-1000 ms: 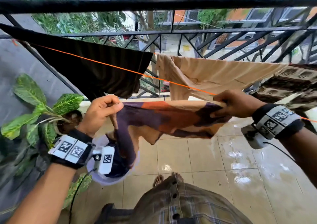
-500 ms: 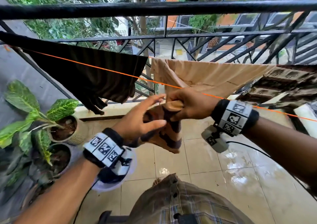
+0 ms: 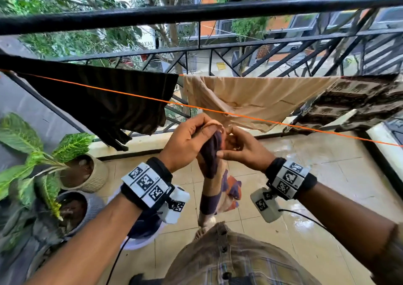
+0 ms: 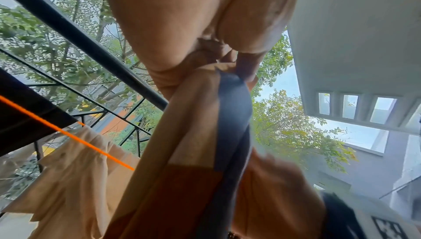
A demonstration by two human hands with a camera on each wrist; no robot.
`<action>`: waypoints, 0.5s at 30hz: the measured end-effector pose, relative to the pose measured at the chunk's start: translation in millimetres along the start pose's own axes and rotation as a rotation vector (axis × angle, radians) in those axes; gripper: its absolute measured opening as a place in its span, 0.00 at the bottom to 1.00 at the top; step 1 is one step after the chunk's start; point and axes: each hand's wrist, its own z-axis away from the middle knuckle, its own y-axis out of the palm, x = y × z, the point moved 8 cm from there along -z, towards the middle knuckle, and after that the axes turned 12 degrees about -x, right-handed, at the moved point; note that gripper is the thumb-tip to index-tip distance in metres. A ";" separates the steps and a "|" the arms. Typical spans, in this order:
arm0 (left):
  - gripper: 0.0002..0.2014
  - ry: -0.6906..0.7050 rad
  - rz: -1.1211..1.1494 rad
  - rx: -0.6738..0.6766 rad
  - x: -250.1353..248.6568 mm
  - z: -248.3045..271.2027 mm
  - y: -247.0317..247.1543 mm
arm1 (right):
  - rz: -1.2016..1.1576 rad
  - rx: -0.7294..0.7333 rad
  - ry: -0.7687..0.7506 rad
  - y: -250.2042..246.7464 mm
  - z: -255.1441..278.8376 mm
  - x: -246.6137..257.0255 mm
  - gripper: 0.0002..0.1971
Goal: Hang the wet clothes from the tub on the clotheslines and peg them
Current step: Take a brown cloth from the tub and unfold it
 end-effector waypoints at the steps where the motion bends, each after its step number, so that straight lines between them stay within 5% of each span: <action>1: 0.08 0.000 0.016 0.012 -3.4 -1.0 1.6 | 0.085 0.021 0.002 -1.1 3.0 -9.9 0.20; 7: 0.08 0.064 0.072 -0.004 -37.2 -13.1 9.6 | 0.727 0.180 0.023 -9.0 29.9 -82.1 0.12; 10: 0.07 0.114 0.061 -0.037 -48.4 -22.2 10.1 | 0.644 0.178 0.138 -27.3 46.0 -98.6 0.17; 12: 0.06 0.114 0.082 -0.094 -49.7 -28.2 7.1 | 0.532 0.090 0.151 -54.8 56.2 -99.5 0.10; 15: 0.06 0.084 0.132 -0.099 -47.2 -36.9 10.3 | 0.381 -0.075 0.190 -105.3 78.1 -105.7 0.18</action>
